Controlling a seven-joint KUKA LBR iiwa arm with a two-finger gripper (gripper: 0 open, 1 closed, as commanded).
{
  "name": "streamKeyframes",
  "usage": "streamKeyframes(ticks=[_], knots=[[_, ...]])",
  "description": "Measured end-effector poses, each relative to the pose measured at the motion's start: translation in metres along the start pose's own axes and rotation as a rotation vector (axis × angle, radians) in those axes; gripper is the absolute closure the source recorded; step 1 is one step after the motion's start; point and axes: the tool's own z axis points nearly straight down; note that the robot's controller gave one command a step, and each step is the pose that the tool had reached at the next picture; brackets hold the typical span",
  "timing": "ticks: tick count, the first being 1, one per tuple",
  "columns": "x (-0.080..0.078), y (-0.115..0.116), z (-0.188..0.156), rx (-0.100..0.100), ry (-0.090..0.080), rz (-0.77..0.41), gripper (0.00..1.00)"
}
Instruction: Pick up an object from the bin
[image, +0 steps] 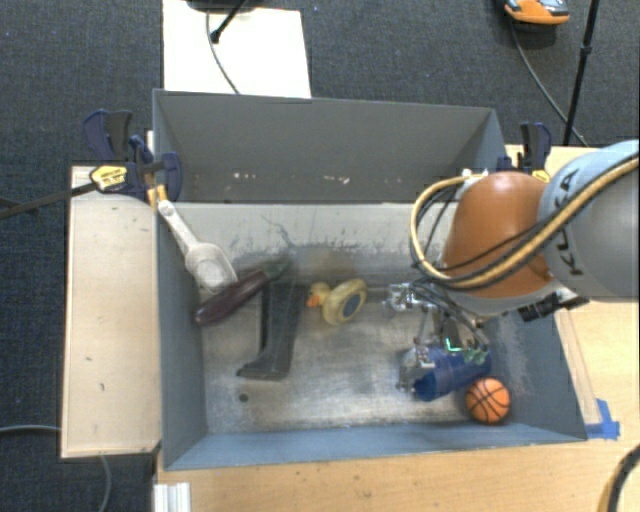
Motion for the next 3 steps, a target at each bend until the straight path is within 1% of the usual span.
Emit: streamKeyframes(ticks=[1, 2, 3], knots=[[-0.002, 0.0, -0.004, 0.0, -0.008, 0.0, 0.0], [-0.007, -0.014, -0.013, -0.002, -0.003, -0.066, 0.0], [-0.007, -0.049, -0.001, 0.004, -0.02, -0.156, 0.0]])
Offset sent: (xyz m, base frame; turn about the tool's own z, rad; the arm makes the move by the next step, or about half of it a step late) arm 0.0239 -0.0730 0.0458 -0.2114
